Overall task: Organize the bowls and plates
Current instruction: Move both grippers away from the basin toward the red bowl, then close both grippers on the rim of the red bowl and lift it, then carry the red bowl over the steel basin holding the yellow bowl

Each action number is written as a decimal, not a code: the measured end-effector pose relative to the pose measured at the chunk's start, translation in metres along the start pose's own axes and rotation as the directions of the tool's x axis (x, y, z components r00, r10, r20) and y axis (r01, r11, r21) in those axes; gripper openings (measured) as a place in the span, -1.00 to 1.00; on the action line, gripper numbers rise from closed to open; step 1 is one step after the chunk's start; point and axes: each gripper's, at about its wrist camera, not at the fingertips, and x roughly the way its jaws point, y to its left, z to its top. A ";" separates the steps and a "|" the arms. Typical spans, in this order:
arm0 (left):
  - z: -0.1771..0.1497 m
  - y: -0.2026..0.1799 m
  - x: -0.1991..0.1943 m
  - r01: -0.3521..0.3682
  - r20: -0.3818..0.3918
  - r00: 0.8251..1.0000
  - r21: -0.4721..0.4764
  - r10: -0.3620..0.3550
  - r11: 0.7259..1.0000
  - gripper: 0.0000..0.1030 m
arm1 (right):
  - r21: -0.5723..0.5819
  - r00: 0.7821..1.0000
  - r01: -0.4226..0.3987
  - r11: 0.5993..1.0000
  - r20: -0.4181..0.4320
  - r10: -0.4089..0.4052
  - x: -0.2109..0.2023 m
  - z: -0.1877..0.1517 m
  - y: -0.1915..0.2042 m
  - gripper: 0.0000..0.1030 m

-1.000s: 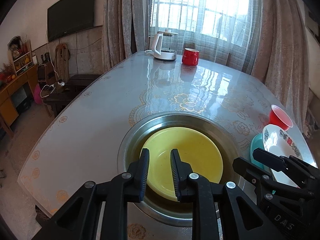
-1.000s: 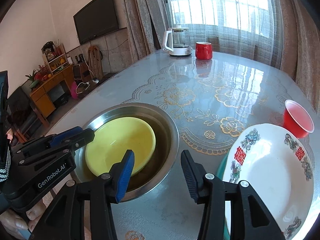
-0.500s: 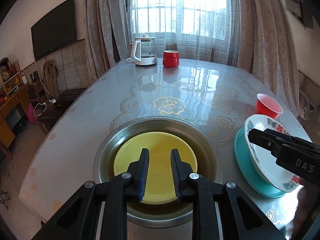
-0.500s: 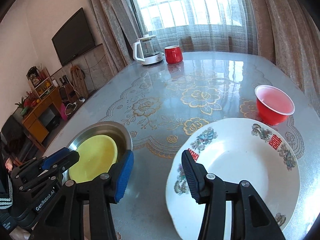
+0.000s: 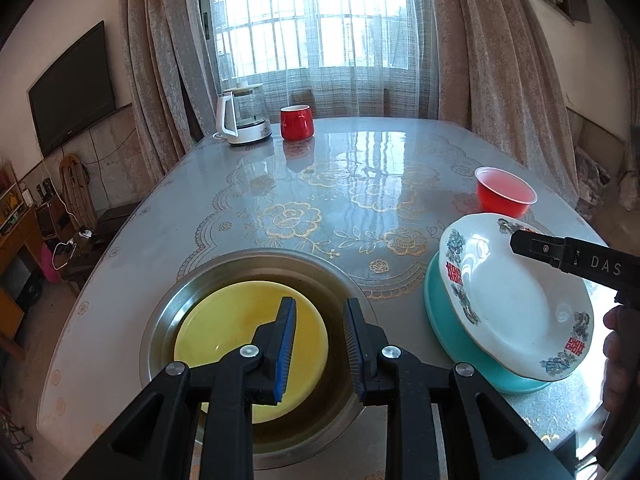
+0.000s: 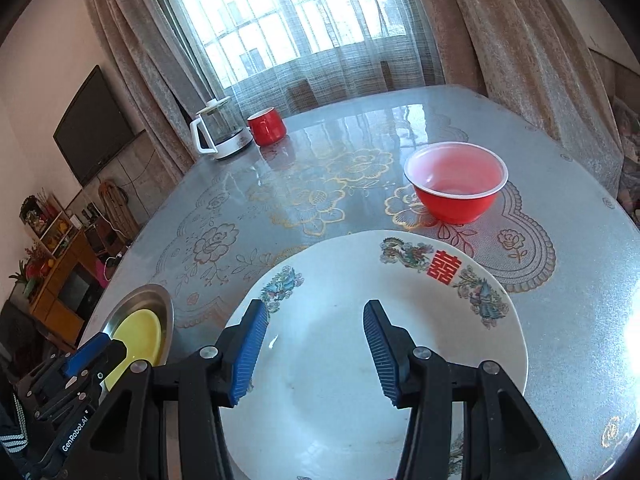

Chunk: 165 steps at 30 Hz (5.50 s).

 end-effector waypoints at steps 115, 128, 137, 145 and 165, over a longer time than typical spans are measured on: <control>0.070 -0.065 0.021 0.405 -0.038 0.909 -0.153 -0.415 0.902 -0.65 | 0.012 0.992 -0.128 0.992 0.015 0.127 -0.023 0.040 -0.024 -0.67; 0.030 0.022 -0.008 0.326 0.006 0.941 -0.275 -0.338 0.904 -0.65 | -0.098 0.962 -0.265 0.959 -0.095 0.256 0.002 0.020 0.054 -0.67; 0.006 0.088 -0.022 0.246 0.000 0.964 -0.387 -0.267 0.889 -0.66 | -0.153 0.910 -0.393 0.907 -0.207 0.360 0.023 0.003 0.114 -0.67; -0.024 0.110 -0.020 0.202 -0.048 0.968 -0.443 -0.248 0.873 -0.66 | -0.168 0.879 -0.427 0.888 -0.308 0.364 0.045 -0.020 0.141 -0.67; -0.053 0.117 -0.011 0.170 -0.123 0.958 -0.489 -0.261 0.855 -0.65 | -0.197 0.876 -0.394 0.898 -0.375 0.303 0.057 -0.043 0.146 -0.49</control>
